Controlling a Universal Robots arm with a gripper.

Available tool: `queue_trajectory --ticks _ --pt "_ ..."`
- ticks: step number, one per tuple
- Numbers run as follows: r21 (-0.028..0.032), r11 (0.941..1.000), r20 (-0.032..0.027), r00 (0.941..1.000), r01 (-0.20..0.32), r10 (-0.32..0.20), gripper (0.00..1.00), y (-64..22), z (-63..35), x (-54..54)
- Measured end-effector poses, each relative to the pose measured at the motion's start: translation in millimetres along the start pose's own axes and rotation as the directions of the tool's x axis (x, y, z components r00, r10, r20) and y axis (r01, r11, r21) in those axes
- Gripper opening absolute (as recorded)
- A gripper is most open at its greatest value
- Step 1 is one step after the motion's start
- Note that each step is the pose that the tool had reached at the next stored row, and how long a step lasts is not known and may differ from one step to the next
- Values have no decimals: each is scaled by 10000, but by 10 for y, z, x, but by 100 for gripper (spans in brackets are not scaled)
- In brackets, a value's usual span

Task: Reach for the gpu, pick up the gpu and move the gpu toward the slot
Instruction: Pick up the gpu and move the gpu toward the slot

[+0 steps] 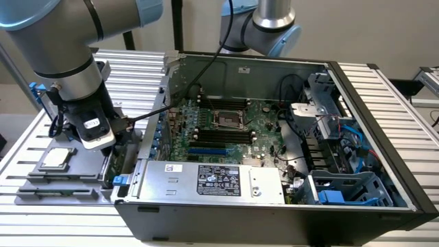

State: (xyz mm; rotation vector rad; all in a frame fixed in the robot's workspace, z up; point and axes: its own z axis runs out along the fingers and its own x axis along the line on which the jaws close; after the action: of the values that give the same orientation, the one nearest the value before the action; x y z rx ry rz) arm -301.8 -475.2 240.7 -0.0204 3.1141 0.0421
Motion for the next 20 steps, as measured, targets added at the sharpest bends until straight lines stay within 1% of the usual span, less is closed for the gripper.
queue_trajectory --ticks 2,6,8,11,15,20 --pt "1 10000 -72 10000 -1 1 26 0 -12 -1" --pt "-2 10000 -254 9997 -6 5 26 1 -58 -3" --pt "-2 10000 -347 9994 -8 8 26 2 -96 -6" --pt "-4 10000 -458 9989 -12 12 26 4 -178 -18" --pt "-4 10000 -566 9984 -15 14 26 8 -333 -52" --pt "-4 10000 -631 9980 -16 15 26 13 -555 -136"
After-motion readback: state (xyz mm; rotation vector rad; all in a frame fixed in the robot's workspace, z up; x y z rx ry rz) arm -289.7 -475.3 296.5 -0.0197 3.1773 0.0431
